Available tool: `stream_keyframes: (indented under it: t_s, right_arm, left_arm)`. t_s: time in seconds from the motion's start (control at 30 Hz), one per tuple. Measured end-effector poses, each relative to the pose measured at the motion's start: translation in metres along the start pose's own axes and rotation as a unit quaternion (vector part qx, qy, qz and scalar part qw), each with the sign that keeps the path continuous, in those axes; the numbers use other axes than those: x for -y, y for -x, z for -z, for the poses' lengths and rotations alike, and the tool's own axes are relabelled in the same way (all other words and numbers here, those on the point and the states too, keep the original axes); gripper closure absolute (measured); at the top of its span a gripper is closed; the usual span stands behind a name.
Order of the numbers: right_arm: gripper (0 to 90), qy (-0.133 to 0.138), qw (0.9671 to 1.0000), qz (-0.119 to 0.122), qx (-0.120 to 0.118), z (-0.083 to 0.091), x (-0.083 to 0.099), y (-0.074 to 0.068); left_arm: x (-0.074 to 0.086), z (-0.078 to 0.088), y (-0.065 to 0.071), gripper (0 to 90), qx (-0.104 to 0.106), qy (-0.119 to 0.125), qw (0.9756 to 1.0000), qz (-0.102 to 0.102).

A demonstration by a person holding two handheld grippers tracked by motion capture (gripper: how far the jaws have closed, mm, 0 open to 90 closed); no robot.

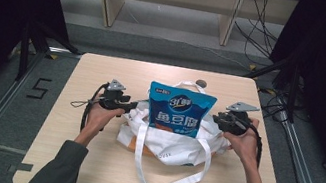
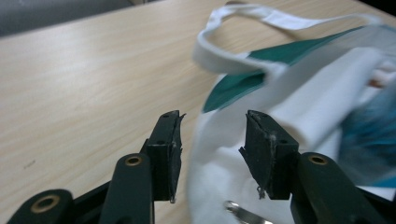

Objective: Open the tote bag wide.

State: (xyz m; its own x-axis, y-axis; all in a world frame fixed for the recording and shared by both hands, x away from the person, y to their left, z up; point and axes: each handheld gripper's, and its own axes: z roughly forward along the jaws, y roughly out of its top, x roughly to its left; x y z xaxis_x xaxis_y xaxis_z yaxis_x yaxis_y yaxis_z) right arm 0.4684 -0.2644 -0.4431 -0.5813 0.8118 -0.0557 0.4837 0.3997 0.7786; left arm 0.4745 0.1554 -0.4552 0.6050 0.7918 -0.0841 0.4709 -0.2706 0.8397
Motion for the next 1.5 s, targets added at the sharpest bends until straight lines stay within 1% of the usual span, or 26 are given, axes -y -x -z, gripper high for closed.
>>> stream_keyframes:
  t_s: [0.1, 0.23, 0.37, 0.47, 0.53, 0.57, 0.6, 0.63, 0.67, 0.73, 0.77, 0.8, 0.87, 0.9, 1.0, 1.07, 1.1, 1.17, 1.2, 1.23, 1.27, 1.3, 1.33, 1.37, 1.43, 1.5]
  right_arm:
    - [70.7, 0.011, 0.9983, 0.001, -0.057, 0.028, -0.005, -0.018]
    - [70.7, 0.013, 0.9934, 0.026, -0.111, 0.048, -0.007, -0.046]
    - [69.9, 0.009, 0.9894, 0.054, -0.135, 0.054, -0.006, -0.069]
    - [73.2, -0.010, 0.9868, 0.068, -0.147, 0.044, 0.001, -0.079]
    - [81.0, -0.028, 0.9859, 0.079, -0.145, 0.039, 0.006, -0.085]
    - [82.8, -0.042, 0.9832, 0.094, -0.151, 0.035, 0.008, -0.086]
    - [84.0, -0.043, 0.9824, 0.099, -0.153, 0.029, 0.012, -0.089]
    - [84.6, -0.054, 0.9819, 0.105, -0.148, 0.025, 0.015, -0.090]
    - [85.1, -0.065, 0.9817, 0.107, -0.143, 0.021, 0.019, -0.091]
    - [86.4, -0.070, 0.9821, 0.111, -0.135, 0.012, 0.025, -0.093]
    - [86.8, -0.079, 0.9813, 0.112, -0.135, 0.007, 0.027, -0.094]
    - [86.9, -0.087, 0.9810, 0.108, -0.136, 0.004, 0.028, -0.096]
    - [86.8, -0.097, 0.9786, 0.111, -0.143, -0.004, 0.034, -0.099]
    - [86.7, -0.104, 0.9792, 0.107, -0.138, -0.009, 0.038, -0.103]
    - [86.5, -0.104, 0.9783, 0.121, -0.132, -0.012, 0.040, -0.105]
    - [86.3, -0.107, 0.9778, 0.126, -0.129, -0.013, 0.038, -0.105]
    - [86.2, -0.100, 0.9804, 0.120, -0.120, -0.014, 0.038, -0.106]
    - [85.6, -0.097, 0.9797, 0.123, -0.125, -0.016, 0.036, -0.103]
    - [85.3, -0.087, 0.9810, 0.116, -0.128, -0.016, 0.037, -0.102]
    - [84.9, -0.090, 0.9792, 0.120, -0.136, -0.015, 0.036, -0.099]
    - [84.8, -0.083, 0.9819, 0.108, -0.132, -0.015, 0.038, -0.100]
    - [84.7, -0.078, 0.9818, 0.109, -0.135, -0.016, 0.038, -0.099]
    - [84.7, -0.080, 0.9836, 0.102, -0.125, -0.016, 0.038, -0.099]
    - [84.6, -0.084, 0.9835, 0.102, -0.124, -0.016, 0.037, -0.101]
    - [84.6, -0.087, 0.9825, 0.129, -0.102, -0.016, 0.035, -0.105]
    - [84.6, -0.083, 0.9841, 0.128, -0.092, -0.018, 0.036, -0.106]
  left_arm:
    - [-0.002, 0.015, 0.017, 59.8, 0.023, 0.006, 0.9997, -0.008]
    - [0.005, 0.025, 0.041, 66.3, 0.077, 0.017, 0.9968, 0.010]
    - [0.015, 0.028, 0.058, 71.4, 0.098, 0.008, 0.9951, -0.010]
    - [0.027, 0.025, 0.063, 72.0, 0.099, -0.008, 0.9950, -0.012]
    - [0.036, 0.022, 0.066, 72.7, 0.092, -0.019, 0.9951, -0.029]
    - [0.039, 0.021, 0.066, 73.0, 0.092, -0.023, 0.9951, -0.027]
    - [0.041, 0.020, 0.064, 73.3, 0.089, -0.030, 0.9949, -0.036]
    - [0.043, 0.018, 0.065, 73.9, 0.086, -0.026, 0.9954, -0.031]
    - [0.046, 0.014, 0.067, 74.4, 0.081, -0.031, 0.9957, -0.032]
    - [0.050, 0.008, 0.066, 75.1, 0.074, -0.047, 0.9938, -0.068]
    - [0.053, 0.004, 0.066, 75.6, 0.071, -0.053, 0.9933, -0.074]
    - [0.057, 0.000, 0.069, 76.7, 0.067, -0.056, 0.9945, -0.058]
    - [0.061, -0.005, 0.071, 79.2, 0.057, -0.060, 0.9940, -0.072]
    - [0.060, -0.005, 0.072, 79.4, 0.057, -0.059, 0.9938, -0.075]
    - [0.059, -0.005, 0.071, 79.2, 0.050, -0.059, 0.9929, -0.090]
    - [0.058, -0.007, 0.071, 79.1, 0.047, -0.051, 0.9949, -0.073]
    - [0.057, -0.007, 0.069, 78.6, 0.046, -0.047, 0.9949, -0.077]
    - [0.056, -0.006, 0.069, 77.0, 0.046, -0.039, 0.9961, -0.064]
    - [0.055, -0.004, 0.068, 75.8, 0.046, -0.039, 0.9955, -0.073]
    - [0.053, -0.003, 0.068, 74.7, 0.044, -0.037, 0.9955, -0.075]
    - [0.053, -0.003, 0.070, 74.8, 0.040, -0.041, 0.9949, -0.083]
    - [0.054, -0.004, 0.072, 76.0, 0.034, -0.041, 0.9953, -0.081]
    - [0.054, -0.004, 0.073, 77.1, 0.031, -0.046, 0.9937, -0.097]
    - [0.055, -0.006, 0.075, 78.7, 0.026, -0.048, 0.9936, -0.099]
    - [0.054, -0.010, 0.071, 81.7, 0.029, -0.048, 0.9931, -0.103]
    - [0.054, -0.013, 0.071, 83.0, 0.020, -0.048, 0.9945, -0.091]
